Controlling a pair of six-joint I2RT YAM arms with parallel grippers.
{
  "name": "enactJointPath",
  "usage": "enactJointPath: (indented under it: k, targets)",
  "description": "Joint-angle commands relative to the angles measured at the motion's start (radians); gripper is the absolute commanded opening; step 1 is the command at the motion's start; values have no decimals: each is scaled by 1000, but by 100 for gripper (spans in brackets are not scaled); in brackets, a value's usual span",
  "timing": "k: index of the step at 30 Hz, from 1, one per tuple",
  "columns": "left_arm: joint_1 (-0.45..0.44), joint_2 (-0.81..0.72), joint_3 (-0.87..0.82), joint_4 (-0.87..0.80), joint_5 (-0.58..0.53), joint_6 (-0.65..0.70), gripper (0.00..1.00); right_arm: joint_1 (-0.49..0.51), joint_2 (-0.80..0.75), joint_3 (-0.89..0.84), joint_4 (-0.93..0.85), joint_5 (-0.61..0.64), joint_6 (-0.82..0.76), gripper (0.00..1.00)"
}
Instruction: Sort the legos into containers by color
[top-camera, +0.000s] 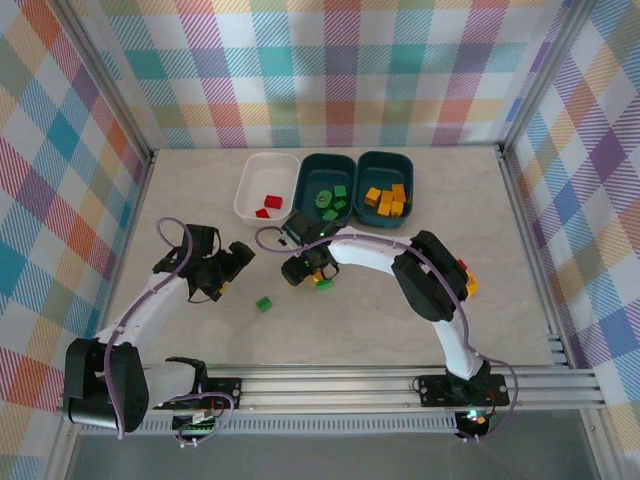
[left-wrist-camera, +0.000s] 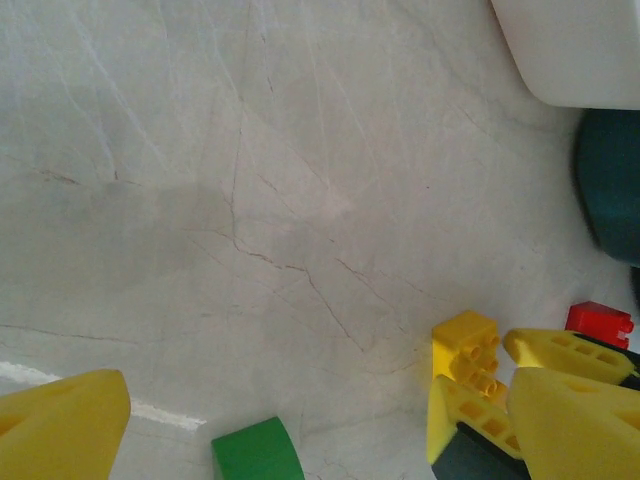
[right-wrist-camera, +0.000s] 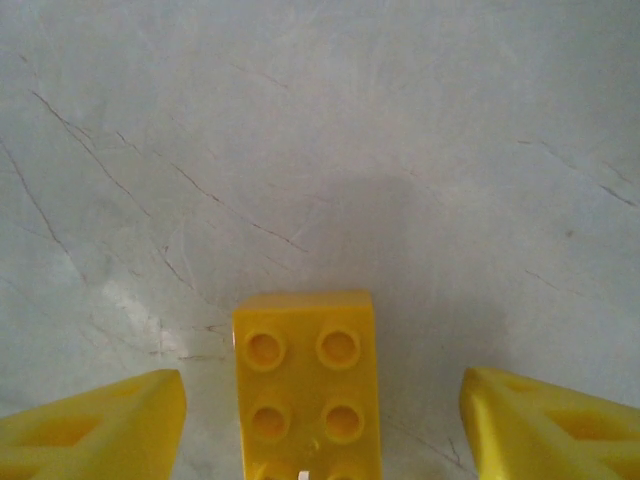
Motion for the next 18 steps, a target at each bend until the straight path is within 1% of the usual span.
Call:
enactJointPath:
  k: [1,4,8,10,15,18]
  targets:
    - [11,5,-3,25,29,-18,97,2,20,19,-36,-4,-21,68]
    - [11,21,3,39,36,-20,96,3,21,9,-24,14,-15,60]
    - [10,44,12,56,48,-26,96,3,25,16,-20,19,-4,41]
    - [11,54,23,53,58,-25,96,2,12,13,-18,47,9,34]
    - [10,55,31,53,71,-22,96,-2,-50,9,3,108,19,27]
    - [9,54,28,61,83,-33,96,-28,-102,11,17,113,45,26]
